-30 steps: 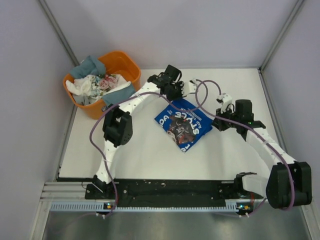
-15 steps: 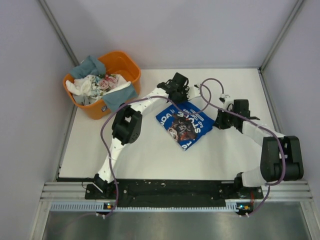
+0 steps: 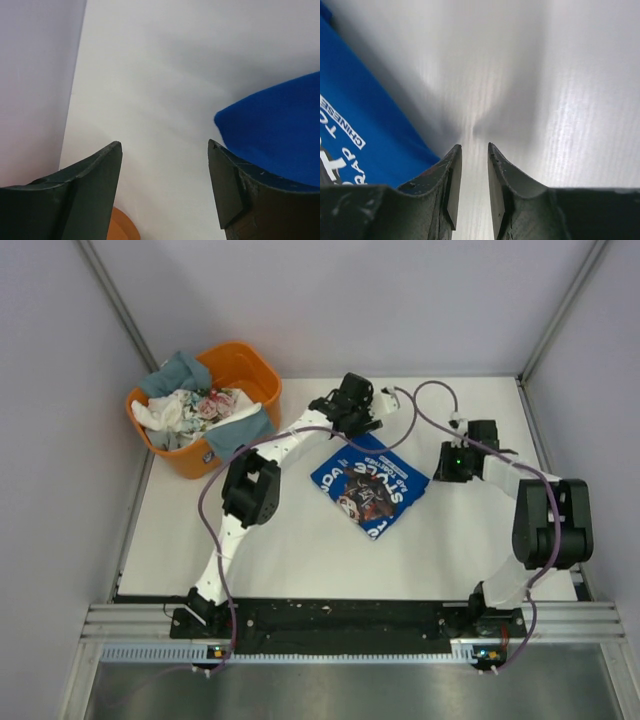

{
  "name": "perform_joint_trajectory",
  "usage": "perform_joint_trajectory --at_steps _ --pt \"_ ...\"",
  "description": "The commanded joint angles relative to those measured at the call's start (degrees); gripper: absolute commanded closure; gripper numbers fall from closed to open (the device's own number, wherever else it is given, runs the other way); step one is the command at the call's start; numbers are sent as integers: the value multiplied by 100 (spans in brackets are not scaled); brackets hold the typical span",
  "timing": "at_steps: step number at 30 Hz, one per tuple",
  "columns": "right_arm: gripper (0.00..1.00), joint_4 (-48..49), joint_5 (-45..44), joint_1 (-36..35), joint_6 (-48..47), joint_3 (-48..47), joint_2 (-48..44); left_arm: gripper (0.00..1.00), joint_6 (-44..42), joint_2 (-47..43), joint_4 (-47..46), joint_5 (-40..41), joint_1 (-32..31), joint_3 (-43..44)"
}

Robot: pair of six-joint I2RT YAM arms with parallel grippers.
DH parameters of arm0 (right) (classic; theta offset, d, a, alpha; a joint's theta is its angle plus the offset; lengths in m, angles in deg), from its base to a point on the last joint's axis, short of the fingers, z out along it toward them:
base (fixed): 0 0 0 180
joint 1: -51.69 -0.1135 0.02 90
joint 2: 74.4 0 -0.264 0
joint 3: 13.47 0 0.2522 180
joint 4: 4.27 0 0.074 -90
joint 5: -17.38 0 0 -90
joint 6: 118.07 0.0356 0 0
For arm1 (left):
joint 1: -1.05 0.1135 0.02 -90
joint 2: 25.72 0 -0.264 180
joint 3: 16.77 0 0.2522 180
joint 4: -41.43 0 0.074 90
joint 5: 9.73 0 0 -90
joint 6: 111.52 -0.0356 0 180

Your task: Fold and stack the t-shirts

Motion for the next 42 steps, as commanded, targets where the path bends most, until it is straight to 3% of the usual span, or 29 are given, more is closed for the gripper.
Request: perform_joint_trajectory --at_steps 1,6,10,14,18,28,35,38,42 --pt "71 -773 -429 214 496 -696 -157 25 400 -363 -98 71 311 316" --pt "65 -994 -545 91 1024 -469 -947 23 919 -820 421 -870 514 107" --pt "63 -837 -351 -672 1296 -3 -1571 36 867 -1321 589 -1441 514 -911" --pt "63 -433 -105 -832 2366 656 -1792 42 823 -1524 589 -1407 584 -1686" --pt "62 244 193 -832 2773 991 -1478 48 893 -1323 851 -1354 716 -1776" --pt "64 307 528 -402 2537 -273 324 50 989 -1374 1441 -1855 698 -2328" --pt "64 -167 669 -384 2036 -1767 1415 50 850 -2015 1696 -2654 435 -3356" --pt "63 -642 458 -384 1808 -2102 1442 50 893 -2191 1846 -2472 513 -3340" --pt "62 -959 -86 -392 1474 -1972 733 55 1112 -2271 1872 -2198 952 -2796"
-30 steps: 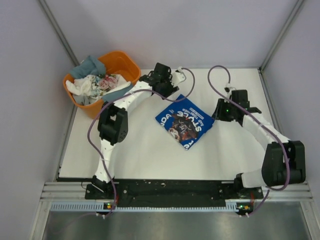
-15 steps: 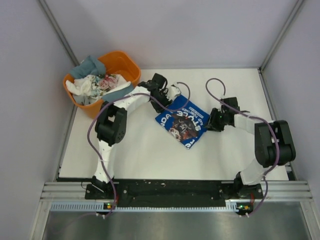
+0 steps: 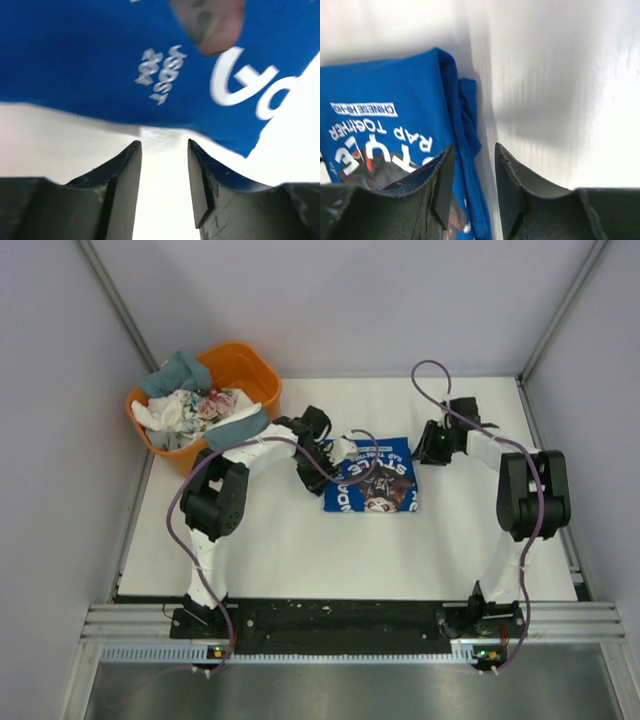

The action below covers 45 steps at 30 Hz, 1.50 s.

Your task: Fold and stack the t-shirts

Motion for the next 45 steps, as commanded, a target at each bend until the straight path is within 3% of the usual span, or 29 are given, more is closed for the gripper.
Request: perform_joint_trajectory --at_steps 1,5,7,11,23,28,32,36,39,45 --pt "62 -539 -585 -21 -485 4 -898 57 256 -409 73 108 496 730" --pt "64 -540 -928 -380 -679 453 -1557 74 484 -155 -181 -294 506 1433" --pt "73 -531 -693 -653 -732 628 -1672 80 651 -5 -313 -777 497 1671" --pt "95 -295 19 -759 -416 1102 -1717 81 915 372 -488 -1219 453 1944" --pt "100 225 -103 -759 -143 2141 -1646 89 1240 1691 -850 309 532 2963" --pt "92 102 -24 -733 -204 1922 -1769 86 1302 1771 -867 485 532 3210" --pt "69 5 47 -488 -257 1457 -1928 73 1302 1613 -753 398 532 3316" --pt "58 -4 213 -136 -362 859 -1551 62 1346 1148 -726 275 532 3167" --pt "50 5 608 -74 -485 463 -1042 61 1399 648 -717 74 532 2624" --pt "48 -4 838 -21 -556 23 -259 59 1242 -390 -1113 -77 85 734"
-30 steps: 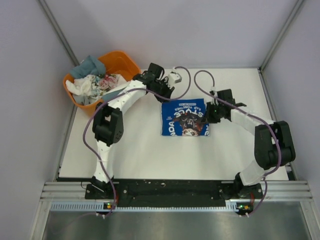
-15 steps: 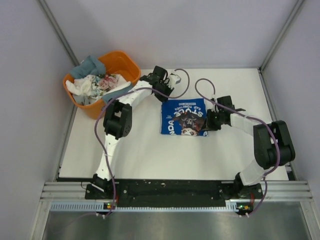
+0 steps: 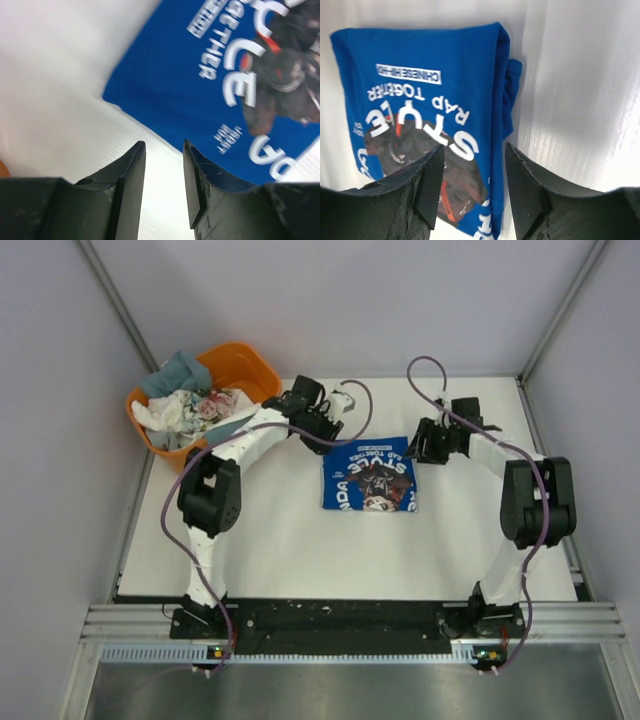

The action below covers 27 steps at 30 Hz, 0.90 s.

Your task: Fold and stack the t-shirts

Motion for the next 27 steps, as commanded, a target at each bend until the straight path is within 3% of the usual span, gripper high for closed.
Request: perform_joint_trajectory --at_steps 1,8,11,13,15,17,20,22,27 --pt "48 -52 335 40 -102 -268 478 59 -101 -824 -256 -138 -449 -935" --pt "50 238 853 32 4 -154 866 58 13 -535 -54 3 -529 -1359" --pt "56 326 1003 32 66 -127 997 59 56 -333 -63 -103 -538 -1429" --pt "67 344 1073 40 66 -145 1059 59 48 -227 -45 -16 -529 -1368" --pt "87 344 1117 49 66 -162 1094 59 31 -244 -98 125 -521 -1350" --pt "99 335 1118 58 48 -171 1068 58 -31 -332 -159 248 -521 -1341" --pt "100 248 960 137 -30 -206 981 53 -162 -463 -125 328 -521 -1280" --pt "100 46 793 172 -206 -303 928 43 -242 -604 -89 345 -521 -1262" --pt "100 -727 328 295 -909 -759 901 34 -462 -912 -19 425 -398 -1183"
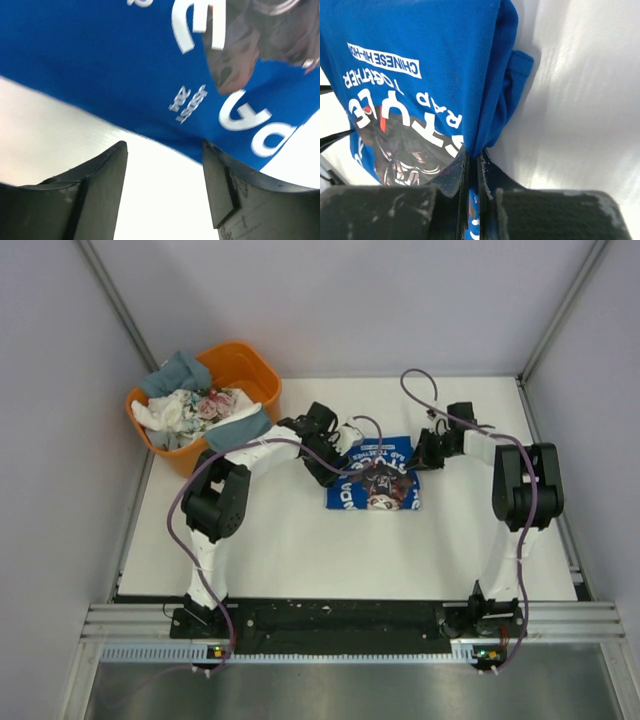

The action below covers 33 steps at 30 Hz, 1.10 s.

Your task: Fold and stack the t-shirts

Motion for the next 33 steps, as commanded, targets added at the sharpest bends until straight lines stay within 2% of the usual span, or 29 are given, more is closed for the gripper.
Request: perform_joint_trajectory --at_steps 1,8,12,16,21,23,33 --pt "100 -675 -750 201 -876 -581 -170 32 -241 -630 53 123 195 229" --pt "100 -1318 -2279 526 -1914 -994 -179 11 -250 -955 211 70 555 203" --pt "100 -1397 -3001 763 -2188 -1187 -126 10 -294 -1131 220 123 626 62" --pt "100 -1389 -3327 1228 -1960 -1284 -38 10 -311 -1193 229 237 670 1" --pt "100 -1345 -3153 1879 -1643 -1399 41 10 -303 -1158 247 272 722 -35" --pt "100 -1205 -2706 2142 -1039 -1294 6 10 -285 -1149 238 272 731 -35" --pt "100 543 -2168 3048 781 349 -793 10 -302 -1202 220 255 758 -114"
